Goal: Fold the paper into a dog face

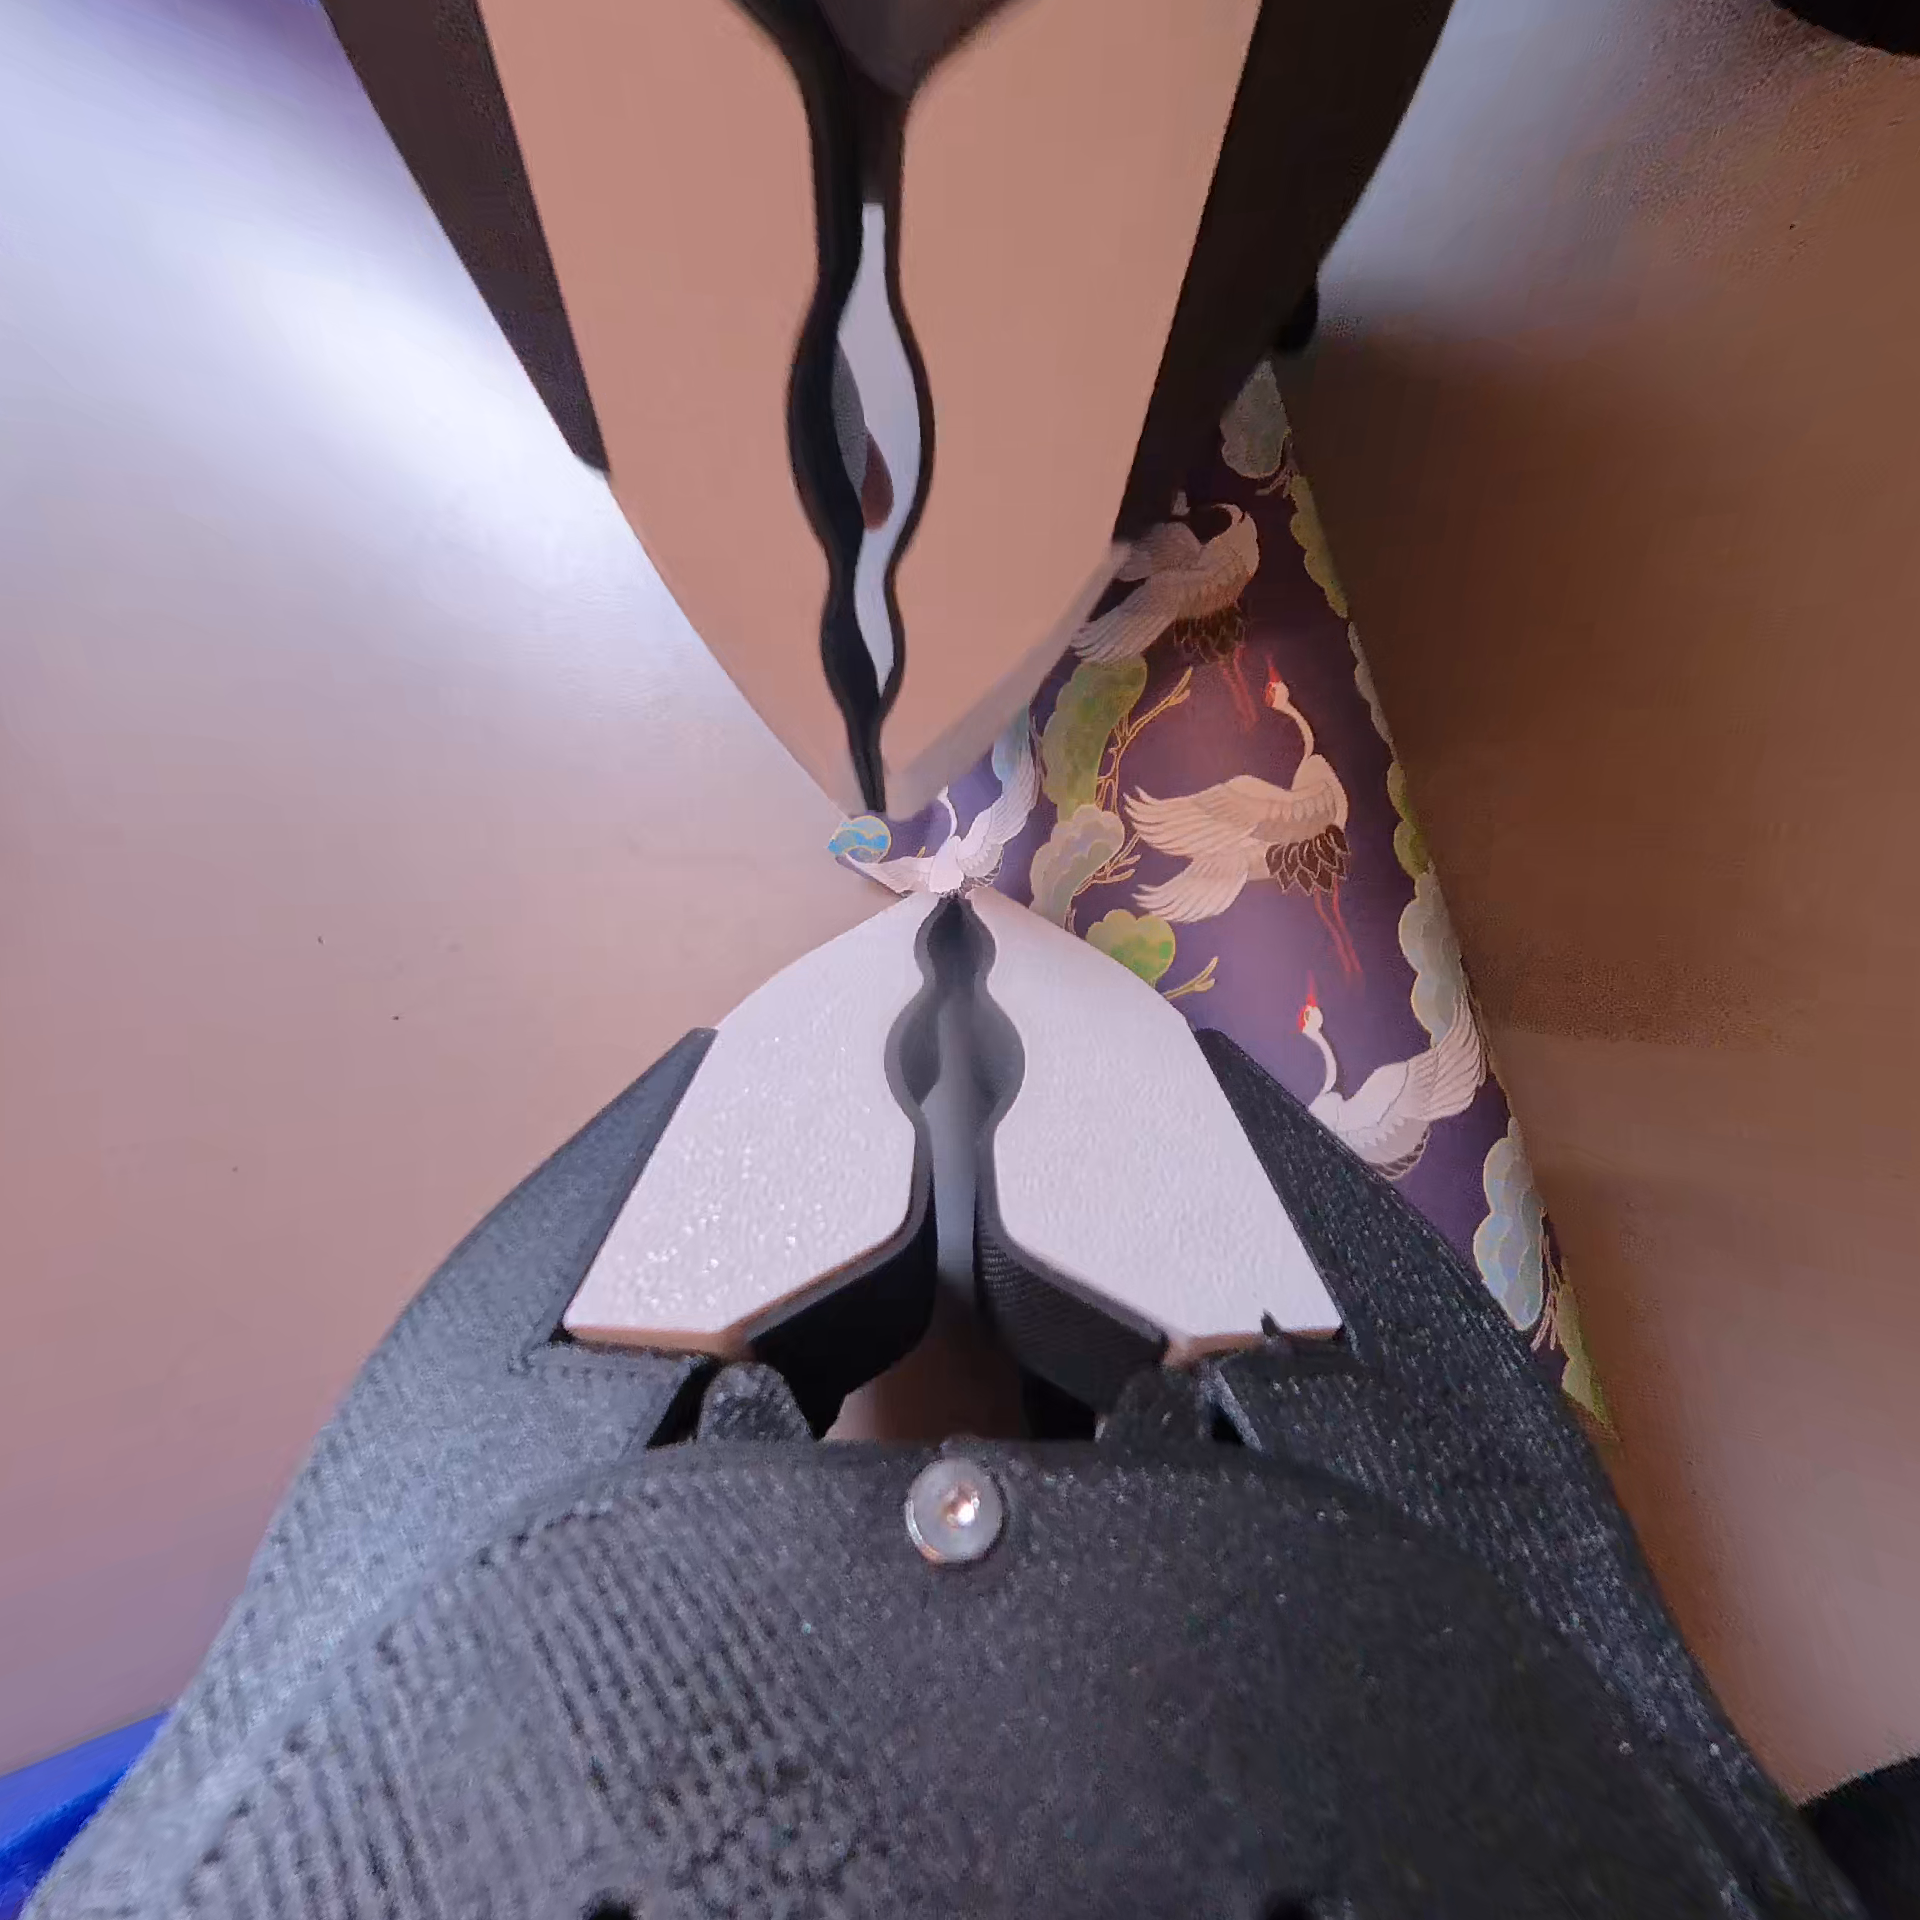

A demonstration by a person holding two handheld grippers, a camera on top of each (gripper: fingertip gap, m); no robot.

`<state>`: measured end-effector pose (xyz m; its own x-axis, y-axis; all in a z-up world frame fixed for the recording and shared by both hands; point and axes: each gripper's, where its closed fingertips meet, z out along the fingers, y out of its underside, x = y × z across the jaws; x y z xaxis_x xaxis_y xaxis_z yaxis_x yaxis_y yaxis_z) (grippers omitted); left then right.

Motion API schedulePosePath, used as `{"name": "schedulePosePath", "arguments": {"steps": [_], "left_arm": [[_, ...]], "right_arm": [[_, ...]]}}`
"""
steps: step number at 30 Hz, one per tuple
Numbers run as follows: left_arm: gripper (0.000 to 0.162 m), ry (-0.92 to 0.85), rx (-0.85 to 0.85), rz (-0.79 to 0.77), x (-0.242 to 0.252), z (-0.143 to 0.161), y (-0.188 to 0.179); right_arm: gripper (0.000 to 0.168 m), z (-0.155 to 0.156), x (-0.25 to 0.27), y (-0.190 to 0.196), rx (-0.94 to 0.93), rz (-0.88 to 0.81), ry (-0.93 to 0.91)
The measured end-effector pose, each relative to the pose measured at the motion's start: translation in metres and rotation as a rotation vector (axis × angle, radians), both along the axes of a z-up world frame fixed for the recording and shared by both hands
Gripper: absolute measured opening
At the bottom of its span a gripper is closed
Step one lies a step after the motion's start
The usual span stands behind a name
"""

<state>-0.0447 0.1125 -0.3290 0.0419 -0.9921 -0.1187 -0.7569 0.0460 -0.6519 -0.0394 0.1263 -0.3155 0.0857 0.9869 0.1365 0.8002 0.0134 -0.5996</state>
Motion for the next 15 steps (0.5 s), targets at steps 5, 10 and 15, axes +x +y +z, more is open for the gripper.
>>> {"name": "schedulePosePath", "arguments": {"steps": [5, 10, 15], "left_arm": [[0.0, -0.005, -0.002, 0.003, 0.0001, 0.0, -0.0001], [0.0, -0.012, -0.009, 0.008, 0.0001, 0.0003, -0.0001], [0.0, -0.051, -0.018, 0.041, 0.0023, 0.001, 0.008]], "right_arm": [[0.0, -0.0137, 0.0008, 0.0024, -0.021, -0.015, -0.046], [0.0, -0.0142, 0.0011, 0.0024, -0.069, -0.038, -0.045], [0.0, -0.0143, 0.0012, 0.0024, -0.08, -0.048, -0.035]]}}
